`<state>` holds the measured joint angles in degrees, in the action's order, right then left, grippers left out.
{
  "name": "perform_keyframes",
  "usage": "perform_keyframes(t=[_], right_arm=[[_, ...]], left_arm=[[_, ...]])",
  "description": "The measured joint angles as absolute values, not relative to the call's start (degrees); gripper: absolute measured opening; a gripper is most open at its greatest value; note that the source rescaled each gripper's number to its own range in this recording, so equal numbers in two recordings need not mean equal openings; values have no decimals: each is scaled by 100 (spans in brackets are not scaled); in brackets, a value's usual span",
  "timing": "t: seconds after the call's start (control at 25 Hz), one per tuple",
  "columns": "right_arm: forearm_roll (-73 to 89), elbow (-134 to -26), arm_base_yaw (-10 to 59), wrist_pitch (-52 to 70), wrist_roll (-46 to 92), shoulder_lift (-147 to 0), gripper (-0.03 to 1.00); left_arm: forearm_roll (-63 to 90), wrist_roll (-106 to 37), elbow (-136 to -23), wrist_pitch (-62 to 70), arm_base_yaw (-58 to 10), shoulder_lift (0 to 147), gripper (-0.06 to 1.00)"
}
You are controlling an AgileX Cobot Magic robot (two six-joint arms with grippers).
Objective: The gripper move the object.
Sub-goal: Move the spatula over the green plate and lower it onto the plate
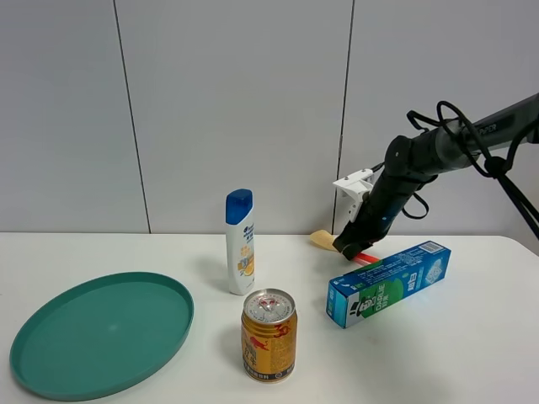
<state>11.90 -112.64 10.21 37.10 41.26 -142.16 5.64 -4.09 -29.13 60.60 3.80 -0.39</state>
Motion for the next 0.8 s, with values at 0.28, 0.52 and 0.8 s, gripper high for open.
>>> perform_keyframes(t=[0.28,0.52,0.8], right_arm=[[1457,-11253,1039,3688,4484,-13934,0],[1940,-11253,1077,3681,4614,-13713,0],[3017,-11253,1134,3720,5232,-13115,0]], left_arm=[[564,-409,-2913,6060,380,-39,100],[564,-409,-2913,6060,380,-39,100],[564,-409,-2913,6060,380,-39,100]])
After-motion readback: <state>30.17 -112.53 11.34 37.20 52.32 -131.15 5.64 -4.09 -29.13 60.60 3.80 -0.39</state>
